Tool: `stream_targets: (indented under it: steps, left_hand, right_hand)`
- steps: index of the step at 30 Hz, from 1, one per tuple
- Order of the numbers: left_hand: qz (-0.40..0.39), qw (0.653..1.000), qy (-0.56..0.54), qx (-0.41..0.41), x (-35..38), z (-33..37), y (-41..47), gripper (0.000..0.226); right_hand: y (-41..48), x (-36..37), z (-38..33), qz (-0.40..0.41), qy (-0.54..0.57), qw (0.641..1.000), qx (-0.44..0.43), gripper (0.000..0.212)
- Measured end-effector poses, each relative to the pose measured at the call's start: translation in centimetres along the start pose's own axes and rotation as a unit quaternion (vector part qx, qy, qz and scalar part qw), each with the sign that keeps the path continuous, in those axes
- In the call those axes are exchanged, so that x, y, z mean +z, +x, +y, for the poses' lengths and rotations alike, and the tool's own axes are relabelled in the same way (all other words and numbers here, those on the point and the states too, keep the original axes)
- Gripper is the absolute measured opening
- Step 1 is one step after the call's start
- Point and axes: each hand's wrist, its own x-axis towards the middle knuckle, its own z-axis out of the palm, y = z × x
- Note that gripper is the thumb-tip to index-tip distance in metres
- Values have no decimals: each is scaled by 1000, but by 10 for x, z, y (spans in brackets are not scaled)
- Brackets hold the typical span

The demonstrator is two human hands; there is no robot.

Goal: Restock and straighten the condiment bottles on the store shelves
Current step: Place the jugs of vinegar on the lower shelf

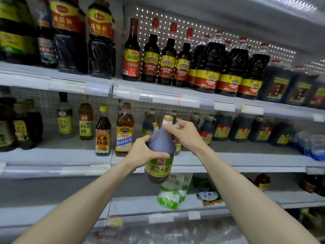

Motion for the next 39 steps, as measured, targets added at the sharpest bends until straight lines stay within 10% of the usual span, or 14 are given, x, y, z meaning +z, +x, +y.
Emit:
stream_targets:
  steps: [39]
  left_hand:
    - [123, 980, 66, -142, 27, -108, 161, 96]
  right_hand:
    - [179, 65, 148, -66, 85, 994, 28, 28]
